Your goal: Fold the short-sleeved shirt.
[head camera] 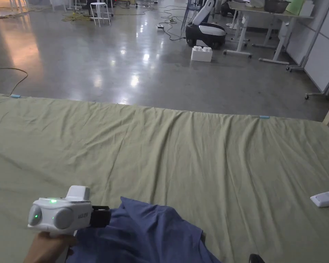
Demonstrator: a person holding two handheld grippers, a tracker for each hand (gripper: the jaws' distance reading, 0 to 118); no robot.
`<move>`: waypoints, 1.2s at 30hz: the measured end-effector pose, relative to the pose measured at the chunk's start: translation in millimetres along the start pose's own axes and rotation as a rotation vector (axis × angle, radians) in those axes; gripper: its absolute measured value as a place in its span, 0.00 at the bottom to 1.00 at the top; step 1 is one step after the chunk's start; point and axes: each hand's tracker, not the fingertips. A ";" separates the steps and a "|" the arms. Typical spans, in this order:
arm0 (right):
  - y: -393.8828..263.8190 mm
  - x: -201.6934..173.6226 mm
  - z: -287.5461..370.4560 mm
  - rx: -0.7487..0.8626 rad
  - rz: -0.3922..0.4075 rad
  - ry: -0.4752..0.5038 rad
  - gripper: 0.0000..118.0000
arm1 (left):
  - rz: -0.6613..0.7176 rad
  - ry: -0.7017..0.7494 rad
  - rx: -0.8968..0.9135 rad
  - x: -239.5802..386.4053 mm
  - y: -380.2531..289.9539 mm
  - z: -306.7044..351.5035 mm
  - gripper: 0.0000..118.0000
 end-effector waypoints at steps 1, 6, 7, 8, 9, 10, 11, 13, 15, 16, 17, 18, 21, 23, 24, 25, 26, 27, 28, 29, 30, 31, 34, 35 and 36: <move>-2.1 3.6 -0.9 -0.014 0.003 -0.007 0.02 | -0.004 0.004 -0.032 1.8 6.1 -13.7 0.84; -15.0 20.9 -7.0 -0.068 -0.002 -0.041 0.02 | -0.078 0.123 -0.155 11.0 3.7 -60.2 0.84; -17.1 24.2 -7.8 -0.079 -0.004 -0.051 0.02 | -0.087 0.119 -0.181 13.8 0.1 -64.6 0.84; -18.5 27.0 -8.2 -0.088 -0.004 -0.056 0.02 | -0.070 0.091 -0.138 15.7 -0.2 -62.2 0.85; -20.3 30.0 -7.5 -0.097 -0.005 -0.059 0.02 | -0.074 0.098 -0.124 18.3 1.7 -60.5 0.85; -21.9 32.8 -7.1 -0.101 -0.005 -0.065 0.02 | -0.077 0.102 -0.119 15.2 0.8 -61.1 0.84; -23.1 35.1 -7.0 -0.105 -0.005 -0.069 0.02 | -0.080 0.117 -0.123 20.0 -2.4 -59.1 0.79; -24.4 38.7 -6.7 -0.115 -0.012 -0.073 0.02 | -0.102 0.103 -0.095 27.2 -7.5 -54.0 0.67; -26.3 41.5 -6.9 -0.123 -0.022 -0.077 0.02 | -0.118 0.085 -0.074 26.5 -9.6 -48.0 0.51; -27.5 42.5 -6.9 -0.130 -0.028 -0.077 0.02 | -0.128 0.071 -0.063 28.8 -11.9 -45.0 0.41; -28.6 43.1 -6.6 -0.135 -0.038 -0.076 0.02 | -0.134 0.058 -0.054 31.3 -13.3 -42.0 0.21; -29.5 43.6 -6.1 -0.140 -0.046 -0.076 0.02 | -0.138 0.055 -0.052 28.2 -11.4 -41.1 0.07; -30.3 44.6 -4.4 -0.143 -0.056 -0.076 0.02 | -0.147 0.035 -0.062 32.0 -11.7 -34.5 0.07; -28.6 50.0 -7.4 -0.146 -0.060 -0.070 0.02 | -0.156 0.031 -0.052 31.5 -9.5 -24.0 0.07; -27.1 53.0 -10.1 -0.152 -0.064 -0.073 0.02 | -0.151 0.026 -0.039 30.8 -9.8 -17.8 0.07; -26.2 57.4 -15.1 -0.170 -0.070 -0.075 0.02 | -0.137 0.014 -0.007 29.8 -10.3 -8.0 0.07; -25.1 62.4 -21.2 -0.219 -0.073 -0.065 0.03 | -0.126 -0.004 0.037 28.0 -9.0 -2.1 0.07; -24.2 66.5 -25.9 -0.250 -0.080 -0.056 0.06 | -0.114 -0.017 0.040 27.4 -11.0 7.7 0.07; -23.6 70.9 -31.9 -0.274 -0.089 -0.053 0.13 | -0.119 -0.027 0.074 26.4 -12.8 20.4 0.07; -22.1 75.5 -38.4 -0.324 -0.079 -0.033 0.34 | -0.138 -0.037 0.105 26.6 -14.5 30.5 0.07; -23.3 78.9 -45.8 -0.369 -0.080 -0.012 0.49 | -0.146 -0.033 0.129 28.3 -15.8 44.1 0.07; -25.7 81.6 -52.4 -0.388 -0.086 0.000 0.62 | -0.167 -0.025 0.148 27.6 -18.6 55.4 0.07; -40.2 84.3 -75.3 -0.481 -0.057 0.015 0.72 | -0.160 -0.030 0.188 24.8 -29.7 81.4 0.07; -47.2 82.6 -84.1 -0.530 -0.023 0.038 0.70 | -0.147 -0.027 0.203 22.5 -33.8 89.6 0.07; -54.0 81.0 -90.9 -0.568 -0.012 0.055 0.61 | -0.131 -0.029 0.211 20.1 -37.7 96.6 0.07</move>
